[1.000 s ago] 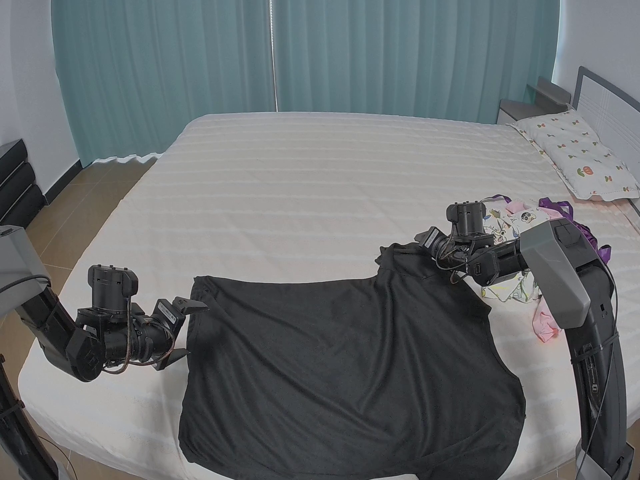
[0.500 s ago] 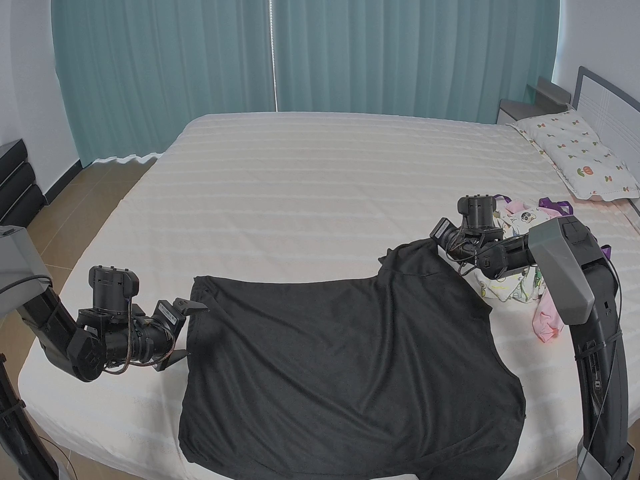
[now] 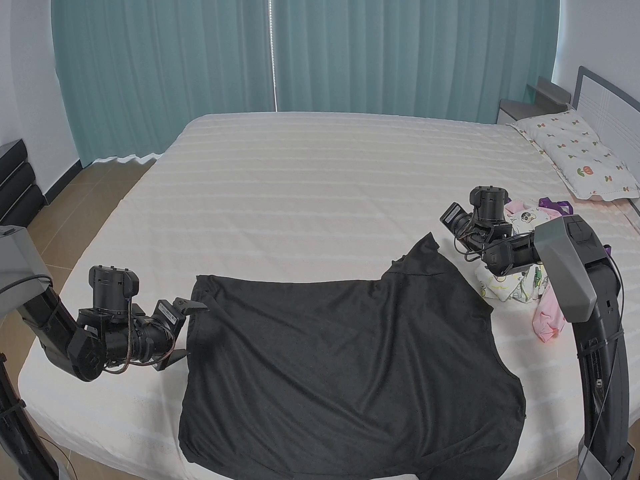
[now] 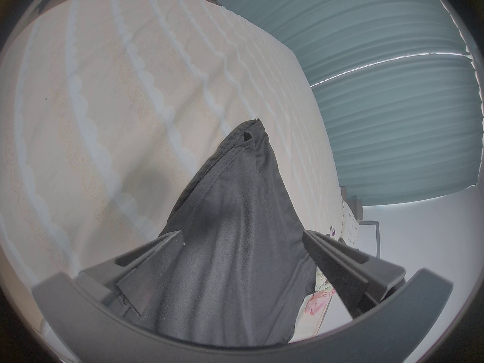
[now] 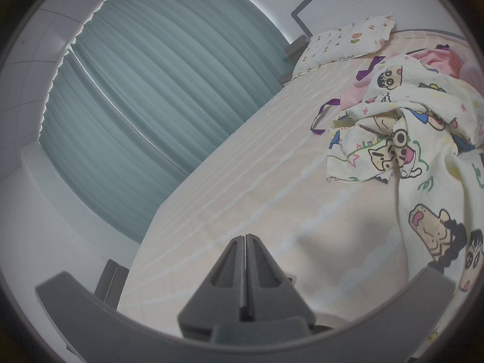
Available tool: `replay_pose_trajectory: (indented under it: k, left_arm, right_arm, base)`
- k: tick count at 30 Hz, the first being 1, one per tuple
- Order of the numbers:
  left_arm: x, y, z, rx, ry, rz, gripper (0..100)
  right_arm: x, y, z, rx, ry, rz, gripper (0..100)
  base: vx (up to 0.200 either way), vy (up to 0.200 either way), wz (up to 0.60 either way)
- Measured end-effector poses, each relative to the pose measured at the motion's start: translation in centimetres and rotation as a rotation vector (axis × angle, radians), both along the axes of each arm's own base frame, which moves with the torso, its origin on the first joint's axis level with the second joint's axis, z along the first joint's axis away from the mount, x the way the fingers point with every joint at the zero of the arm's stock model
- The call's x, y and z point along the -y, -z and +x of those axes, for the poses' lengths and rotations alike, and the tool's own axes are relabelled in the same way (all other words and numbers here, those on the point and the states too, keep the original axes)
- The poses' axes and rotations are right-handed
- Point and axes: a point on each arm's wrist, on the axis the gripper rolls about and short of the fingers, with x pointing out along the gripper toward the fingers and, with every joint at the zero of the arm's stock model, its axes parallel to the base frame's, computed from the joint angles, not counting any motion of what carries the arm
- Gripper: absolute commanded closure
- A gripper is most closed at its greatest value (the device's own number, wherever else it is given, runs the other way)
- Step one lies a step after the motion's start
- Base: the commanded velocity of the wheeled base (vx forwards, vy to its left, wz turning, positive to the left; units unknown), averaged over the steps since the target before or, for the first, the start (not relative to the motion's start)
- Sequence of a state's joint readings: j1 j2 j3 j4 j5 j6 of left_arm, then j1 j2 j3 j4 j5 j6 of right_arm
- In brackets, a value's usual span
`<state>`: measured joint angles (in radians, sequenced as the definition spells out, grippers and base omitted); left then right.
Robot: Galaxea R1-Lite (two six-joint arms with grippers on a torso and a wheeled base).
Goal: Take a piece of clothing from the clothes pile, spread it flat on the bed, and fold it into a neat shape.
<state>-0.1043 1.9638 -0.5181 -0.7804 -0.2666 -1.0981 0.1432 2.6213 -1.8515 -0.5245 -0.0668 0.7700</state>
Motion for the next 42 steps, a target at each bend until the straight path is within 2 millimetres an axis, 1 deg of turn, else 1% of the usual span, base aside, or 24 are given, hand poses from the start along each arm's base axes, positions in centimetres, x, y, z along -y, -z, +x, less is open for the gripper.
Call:
replay_pose_trajectory:
  k: [6,7,11,15,23,27,33,34,42]
  left_arm:
    - [0.0,0.1,0.1,-0.003,-0.001,0.001,0]
    - [0.0,0.1,0.1,-0.003,-0.001,0.001,0]
    - [0.0,0.2,0.1,-0.005,0.000,0.002,0]
    - [0.0,0.2,0.1,-0.007,-0.001,0.003,0]
    - [0.0,0.3,0.0,-0.009,0.000,0.003,0]
    - [0.0,0.3,0.0,-0.010,0.000,0.004,0]
    - [0.0,0.3,0.1,-0.009,0.001,0.005,0]
    - [0.0,0.3,0.1,-0.009,0.001,0.005,0]
    - [-0.1,0.4,0.1,-0.010,-0.002,0.003,0]
  right_arm:
    - [-0.2,-0.3,0.2,0.045,-0.003,-0.002,100]
    - [-0.2,-0.2,0.1,0.041,-0.003,-0.004,0]
    - [0.0,0.7,-0.2,0.004,-0.011,-0.021,0]
    - [0.1,1.6,-0.8,-0.024,-0.037,-0.085,0]
    - [0.3,3.3,-2.3,-0.063,-0.145,-0.138,0]
    - [0.4,4.2,-3.4,-0.076,-0.218,-0.186,0]
    - [1.0,4.9,-4.6,-0.085,-0.287,-0.240,0]
    - [1.1,4.9,-4.8,-0.082,-0.294,-0.251,100]
    - [1.9,4.8,-5.1,-0.085,-0.278,-0.253,100]
  base:
    - [0.000,0.000,0.00]
    - [0.000,0.000,0.00]
    - [0.000,0.000,0.00]
    - [0.000,0.000,0.00]
    - [0.000,0.000,0.00]
    - [0.000,0.000,0.00]
    - [0.000,0.000,0.00]
    - [0.000,0.000,0.00]
    - [0.000,0.000,0.00]
